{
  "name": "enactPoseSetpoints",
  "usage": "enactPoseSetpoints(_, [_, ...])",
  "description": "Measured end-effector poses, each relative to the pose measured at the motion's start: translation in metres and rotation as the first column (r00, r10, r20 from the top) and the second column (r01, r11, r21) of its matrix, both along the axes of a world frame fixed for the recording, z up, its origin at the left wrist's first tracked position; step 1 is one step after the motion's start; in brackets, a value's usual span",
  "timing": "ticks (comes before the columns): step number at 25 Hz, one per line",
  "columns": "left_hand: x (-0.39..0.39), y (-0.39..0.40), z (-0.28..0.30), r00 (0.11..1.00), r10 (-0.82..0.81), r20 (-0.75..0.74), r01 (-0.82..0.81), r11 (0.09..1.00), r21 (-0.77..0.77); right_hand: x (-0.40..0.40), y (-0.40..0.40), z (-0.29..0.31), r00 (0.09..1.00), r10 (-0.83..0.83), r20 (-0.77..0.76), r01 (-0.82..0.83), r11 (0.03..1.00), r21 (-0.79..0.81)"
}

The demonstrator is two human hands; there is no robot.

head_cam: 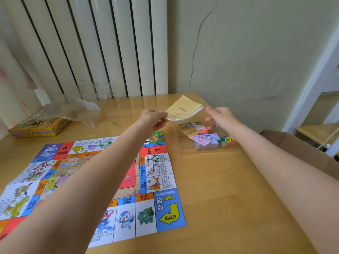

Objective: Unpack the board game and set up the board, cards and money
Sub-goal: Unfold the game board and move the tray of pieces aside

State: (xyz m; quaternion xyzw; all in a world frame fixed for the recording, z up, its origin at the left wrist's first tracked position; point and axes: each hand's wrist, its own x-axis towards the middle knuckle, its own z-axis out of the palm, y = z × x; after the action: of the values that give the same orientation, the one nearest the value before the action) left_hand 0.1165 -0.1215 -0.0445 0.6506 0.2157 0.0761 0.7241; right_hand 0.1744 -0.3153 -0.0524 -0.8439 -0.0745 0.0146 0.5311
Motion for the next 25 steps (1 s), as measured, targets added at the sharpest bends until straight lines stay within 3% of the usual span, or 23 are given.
enactPoseSetpoints(4, [-0.002, 0.0, -0.003, 0.999, -0.017, 0.036, 0.016, 0.999, 0.031, -0.005, 0.021, 0.012, 0.965, 0.211, -0.154, -0.145, 0.924, 0.353])
enactPoseSetpoints(7, [0.007, -0.001, -0.001, 0.995, 0.02, 0.102, -0.026, 0.998, 0.055, 0.018, 0.036, 0.019, 0.993, -0.009, -0.12, 0.056, 0.918, 0.394])
enactPoseSetpoints(9, [0.013, 0.0, -0.003, 0.998, -0.048, 0.051, 0.034, 0.969, 0.243, 0.044, 0.039, 0.016, 0.972, -0.212, -0.099, 0.233, 0.915, 0.33])
enactPoseSetpoints(11, [0.019, 0.0, -0.008, 0.989, -0.146, -0.01, 0.139, 0.912, 0.386, 0.065, 0.044, 0.008, 0.959, -0.272, -0.085, 0.285, 0.918, 0.276])
enactPoseSetpoints(13, [0.022, -0.007, -0.013, 0.973, -0.223, -0.061, 0.223, 0.837, 0.499, 0.076, 0.051, 0.001, 0.97, -0.232, -0.079, 0.242, 0.954, 0.179])
enactPoseSetpoints(15, [0.026, -0.015, -0.015, 0.956, -0.272, -0.108, 0.275, 0.711, 0.647, 0.077, 0.05, -0.004, 0.972, -0.231, -0.034, 0.222, 0.959, -0.174])
enactPoseSetpoints(17, [0.028, -0.02, -0.018, 0.951, -0.273, -0.145, 0.279, 0.553, 0.785, 0.074, 0.042, -0.003, 0.967, -0.238, 0.088, 0.253, 0.873, -0.416])
enactPoseSetpoints(19, [0.029, -0.025, -0.019, 0.967, -0.219, -0.133, 0.224, 0.471, 0.853, 0.073, 0.029, 0.0, 0.976, -0.115, 0.184, 0.199, 0.815, -0.544])
enactPoseSetpoints(21, [0.027, -0.03, -0.021, 0.975, -0.167, -0.15, 0.207, 0.406, 0.89, 0.069, 0.013, 0.001, 0.986, -0.016, 0.165, 0.118, 0.769, -0.628])
enactPoseSetpoints(25, [0.026, -0.036, -0.029, 0.978, -0.091, -0.19, 0.205, 0.197, 0.959, 0.063, -0.011, -0.004, 0.99, -0.021, 0.14, 0.109, 0.744, -0.659])
